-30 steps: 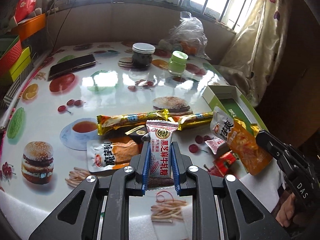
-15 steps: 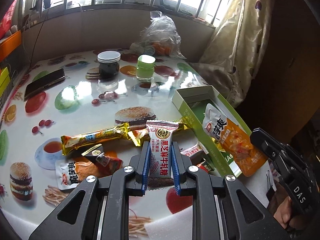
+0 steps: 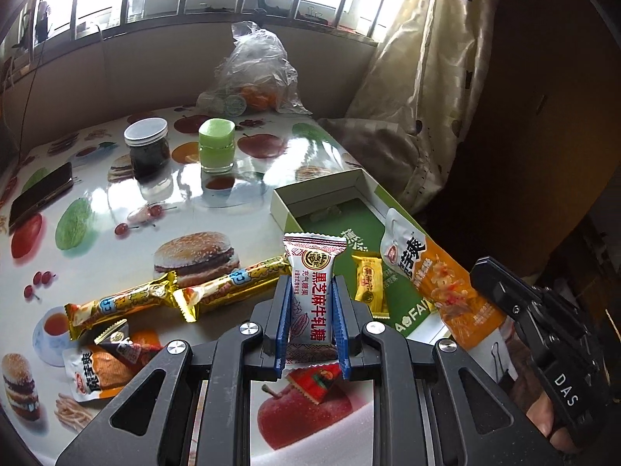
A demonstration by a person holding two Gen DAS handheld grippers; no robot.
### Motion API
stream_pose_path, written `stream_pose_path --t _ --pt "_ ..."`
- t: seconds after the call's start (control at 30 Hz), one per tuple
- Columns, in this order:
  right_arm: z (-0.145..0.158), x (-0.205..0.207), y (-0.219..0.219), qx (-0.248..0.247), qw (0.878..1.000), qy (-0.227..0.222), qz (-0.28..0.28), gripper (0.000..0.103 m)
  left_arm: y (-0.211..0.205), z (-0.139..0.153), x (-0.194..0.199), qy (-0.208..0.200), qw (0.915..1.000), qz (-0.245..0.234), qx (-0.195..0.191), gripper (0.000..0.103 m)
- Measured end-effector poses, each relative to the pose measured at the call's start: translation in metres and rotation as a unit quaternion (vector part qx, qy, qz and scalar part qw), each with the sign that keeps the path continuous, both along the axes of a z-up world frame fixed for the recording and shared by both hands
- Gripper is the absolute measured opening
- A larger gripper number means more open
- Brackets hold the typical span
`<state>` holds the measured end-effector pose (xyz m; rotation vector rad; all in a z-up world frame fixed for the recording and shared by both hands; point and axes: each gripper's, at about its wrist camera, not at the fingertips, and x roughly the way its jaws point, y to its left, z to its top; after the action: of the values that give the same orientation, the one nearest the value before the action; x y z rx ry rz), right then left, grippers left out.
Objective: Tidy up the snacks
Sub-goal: 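Carry the orange packet and the nougat candy over the green box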
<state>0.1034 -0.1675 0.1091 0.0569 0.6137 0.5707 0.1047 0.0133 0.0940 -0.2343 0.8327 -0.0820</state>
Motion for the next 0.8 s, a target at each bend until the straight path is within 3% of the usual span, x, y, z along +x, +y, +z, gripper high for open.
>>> stream_pose_path --t 0.43,0.8 --pt "-0.007 0.02 -0.023 -0.004 0.999 0.008 -0.031 0.001 -0.025 -0.008 0.03 0.01 0.9996 -0.025 -0.005 0.021" --pt "-0.024 0.038 -0.031 -0.037 0.998 0.011 -0.057 0.001 -0.042 -0.025 0.058 0.035 0.9983 -0.045 -0.014 0.021"
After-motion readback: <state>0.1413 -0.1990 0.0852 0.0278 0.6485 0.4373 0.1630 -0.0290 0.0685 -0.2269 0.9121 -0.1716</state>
